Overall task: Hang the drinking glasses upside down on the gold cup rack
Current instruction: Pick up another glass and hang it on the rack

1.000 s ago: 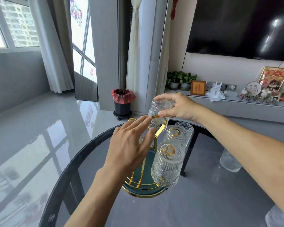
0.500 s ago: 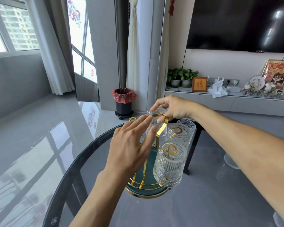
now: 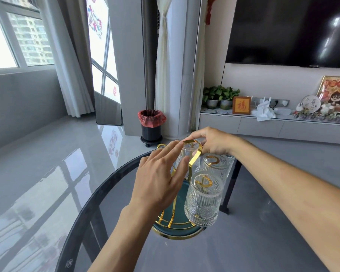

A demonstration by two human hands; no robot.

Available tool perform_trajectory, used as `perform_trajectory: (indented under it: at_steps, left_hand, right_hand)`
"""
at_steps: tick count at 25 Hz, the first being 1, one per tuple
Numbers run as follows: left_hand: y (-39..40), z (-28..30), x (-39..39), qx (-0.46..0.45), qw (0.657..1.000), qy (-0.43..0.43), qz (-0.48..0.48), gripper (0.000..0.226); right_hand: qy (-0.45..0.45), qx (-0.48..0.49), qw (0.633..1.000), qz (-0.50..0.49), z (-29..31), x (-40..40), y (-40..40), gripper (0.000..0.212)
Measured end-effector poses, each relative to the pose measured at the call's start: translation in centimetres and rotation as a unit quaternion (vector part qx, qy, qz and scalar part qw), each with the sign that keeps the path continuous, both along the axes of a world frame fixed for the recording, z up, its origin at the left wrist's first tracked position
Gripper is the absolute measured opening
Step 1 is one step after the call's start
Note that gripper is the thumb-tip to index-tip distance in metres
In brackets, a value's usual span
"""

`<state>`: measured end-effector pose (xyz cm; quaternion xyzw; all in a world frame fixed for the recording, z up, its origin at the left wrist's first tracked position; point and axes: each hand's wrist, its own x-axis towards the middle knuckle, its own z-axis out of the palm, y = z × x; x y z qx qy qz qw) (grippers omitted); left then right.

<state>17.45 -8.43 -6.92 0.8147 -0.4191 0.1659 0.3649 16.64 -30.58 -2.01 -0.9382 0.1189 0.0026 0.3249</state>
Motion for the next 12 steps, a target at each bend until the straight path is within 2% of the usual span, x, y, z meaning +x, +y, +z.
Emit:
perform_trajectory:
  at_steps: [4,8,10,12]
  left_hand:
    - [-0.3,0.7,0.0,0.025,0.999,-0.024,0.015,0.048]
    - [0.0,1.6,-1.9,0.065,0.995,-0.041,0.061,0.046]
    - [0.0,2.0,-3.9,0.031,0.996,-0.058,0.065,0.047]
    - [-1.0,1.2,-7.9,0.017,0.995,-0.097,0.026,0.049]
  right_hand:
    - [-0.109,0.093,0.987,-0.071,-0.2,-3.8,0.0,0.041]
    - [-0.237,0.131,0.937,-0.22,-1.0,-13.0,0.0,0.03]
    - [-0.247,0.204,0.914,-0.25,-2.7,-18.6,1.6,0.027]
    - [-0.193,0.206,0.918,-0.279,-6.0,-24.4,3.5,0.023]
